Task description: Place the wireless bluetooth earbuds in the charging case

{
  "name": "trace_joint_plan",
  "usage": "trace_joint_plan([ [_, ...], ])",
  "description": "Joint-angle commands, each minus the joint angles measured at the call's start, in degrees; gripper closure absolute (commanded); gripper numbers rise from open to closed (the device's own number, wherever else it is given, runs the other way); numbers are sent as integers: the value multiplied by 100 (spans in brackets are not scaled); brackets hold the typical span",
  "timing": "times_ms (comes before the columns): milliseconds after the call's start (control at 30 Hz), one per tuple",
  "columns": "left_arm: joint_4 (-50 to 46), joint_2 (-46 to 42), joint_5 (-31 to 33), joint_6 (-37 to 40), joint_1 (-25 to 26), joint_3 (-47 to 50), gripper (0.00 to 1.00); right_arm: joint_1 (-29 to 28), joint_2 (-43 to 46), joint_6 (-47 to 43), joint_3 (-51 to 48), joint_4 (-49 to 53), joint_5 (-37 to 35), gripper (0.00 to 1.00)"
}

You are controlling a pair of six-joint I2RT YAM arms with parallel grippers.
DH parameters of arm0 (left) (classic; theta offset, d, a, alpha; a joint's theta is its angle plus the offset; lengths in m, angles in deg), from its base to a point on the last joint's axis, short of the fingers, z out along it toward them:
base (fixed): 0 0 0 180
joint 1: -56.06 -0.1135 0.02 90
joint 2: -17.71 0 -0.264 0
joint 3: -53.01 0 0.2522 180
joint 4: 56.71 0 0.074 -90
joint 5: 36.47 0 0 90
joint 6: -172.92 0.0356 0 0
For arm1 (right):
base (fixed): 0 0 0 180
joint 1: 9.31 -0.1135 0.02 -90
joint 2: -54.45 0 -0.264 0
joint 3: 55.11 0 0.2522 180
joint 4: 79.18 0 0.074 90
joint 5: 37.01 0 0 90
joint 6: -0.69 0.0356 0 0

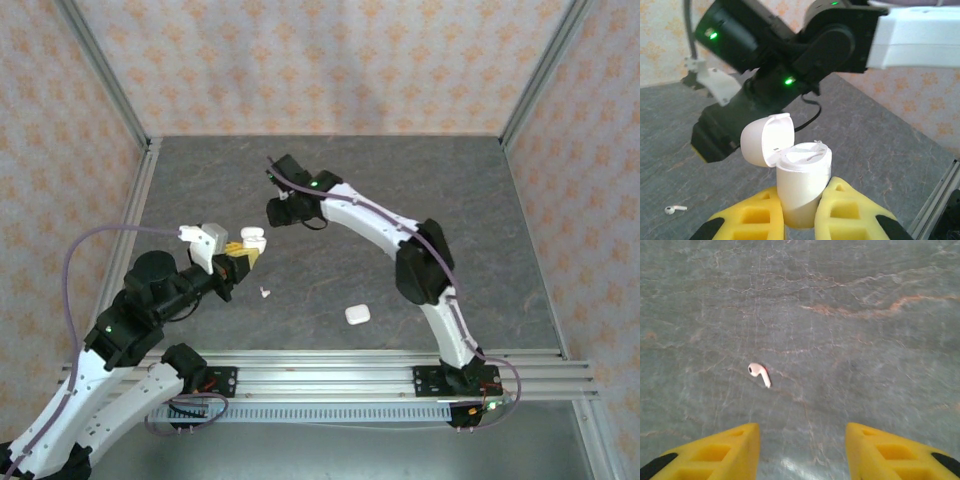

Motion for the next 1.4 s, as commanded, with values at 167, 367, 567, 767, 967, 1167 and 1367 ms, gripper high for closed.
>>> trace_joint_plan([
  [167, -252, -172, 230, 66, -12, 107, 100, -360, -1495, -130, 1892, 1020, -480, 52],
  [367, -306, -185, 273, 102, -6, 121, 100, -385, -1918, 72, 2256, 808, -335, 52],
  [567, -349, -184, 263, 116, -8, 149, 100, -395, -2121, 140, 2265, 515, -284, 52],
  [767, -416, -205, 277, 97, -9, 182, 100, -400, -2273, 156, 2279, 183, -307, 51],
  [967, -411, -287, 309, 57, -11, 235, 100, -438, -2355, 158, 2279, 2, -239, 51],
  [1167, -437, -327, 308, 30, -12, 276, 100, -573, -2461, -50, 2288, -131, -295, 50],
  [1367, -490, -412, 359, 25, -13, 292, 100, -573, -2564, -103, 2323, -29, -420, 51],
])
